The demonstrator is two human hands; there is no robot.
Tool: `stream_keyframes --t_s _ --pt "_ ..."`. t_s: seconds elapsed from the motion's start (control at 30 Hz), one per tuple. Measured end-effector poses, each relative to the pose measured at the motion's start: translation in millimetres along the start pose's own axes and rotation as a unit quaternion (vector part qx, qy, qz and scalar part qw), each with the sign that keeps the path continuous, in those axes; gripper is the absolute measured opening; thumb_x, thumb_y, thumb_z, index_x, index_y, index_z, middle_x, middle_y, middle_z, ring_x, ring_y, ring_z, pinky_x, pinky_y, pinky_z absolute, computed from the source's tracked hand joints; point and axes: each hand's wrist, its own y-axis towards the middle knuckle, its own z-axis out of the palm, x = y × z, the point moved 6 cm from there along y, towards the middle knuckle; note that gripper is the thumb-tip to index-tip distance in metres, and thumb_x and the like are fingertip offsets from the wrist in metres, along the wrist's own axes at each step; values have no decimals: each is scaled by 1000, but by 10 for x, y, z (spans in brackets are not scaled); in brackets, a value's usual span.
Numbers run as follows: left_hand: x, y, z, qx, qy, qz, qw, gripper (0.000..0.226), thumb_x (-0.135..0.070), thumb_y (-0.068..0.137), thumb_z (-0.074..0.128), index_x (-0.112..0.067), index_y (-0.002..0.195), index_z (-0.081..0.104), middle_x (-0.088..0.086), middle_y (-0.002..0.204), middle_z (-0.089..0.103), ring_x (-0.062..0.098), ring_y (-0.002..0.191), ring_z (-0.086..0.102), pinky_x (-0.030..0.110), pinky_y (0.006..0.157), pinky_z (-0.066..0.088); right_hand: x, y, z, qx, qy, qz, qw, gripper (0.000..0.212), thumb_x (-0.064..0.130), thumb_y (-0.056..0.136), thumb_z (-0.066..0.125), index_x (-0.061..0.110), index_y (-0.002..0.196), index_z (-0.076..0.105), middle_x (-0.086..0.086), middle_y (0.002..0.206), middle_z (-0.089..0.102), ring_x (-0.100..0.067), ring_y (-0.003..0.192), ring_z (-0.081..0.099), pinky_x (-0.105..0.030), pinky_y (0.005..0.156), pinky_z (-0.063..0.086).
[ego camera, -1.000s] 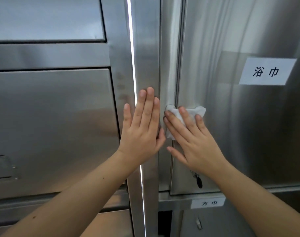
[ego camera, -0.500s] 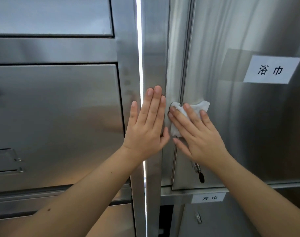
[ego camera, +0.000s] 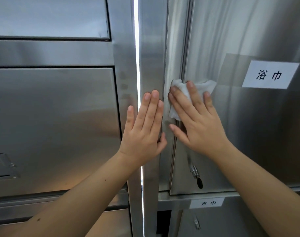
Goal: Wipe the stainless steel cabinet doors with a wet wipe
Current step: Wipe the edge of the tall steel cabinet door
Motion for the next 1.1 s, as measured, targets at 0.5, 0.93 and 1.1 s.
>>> stream_keyframes --t_s 0.5,0.93,1.1 --pt "10 -3 13 -2 -21 -1 1000 73 -32 89 41 4 146 13 14 156 -10 28 145 0 49 116 5 411 -717 265 46 16 -35 998 59 43 96 34 9 145 34 -4 153 26 -25 145 11 -46 113 13" --pt "0 -13 12 3 -15 8 1000 83 -29 82 49 4 148 10 16 157 -10 30 145 1 50 115 6 -33 -107 17 3 -29 -68 997 61 44 96 36 12 147 31 -5 154 27 -26 142 22 -48 111 13" --pt "-5 -8 12 0 -13 10 1000 83 -28 81 51 5 147 12 16 157 -9 30 145 2 51 115 8 -338 388 -132 -37 -37 -51 997 59 42 97 39 9 146 34 -7 153 30 -31 141 24 -50 111 12"
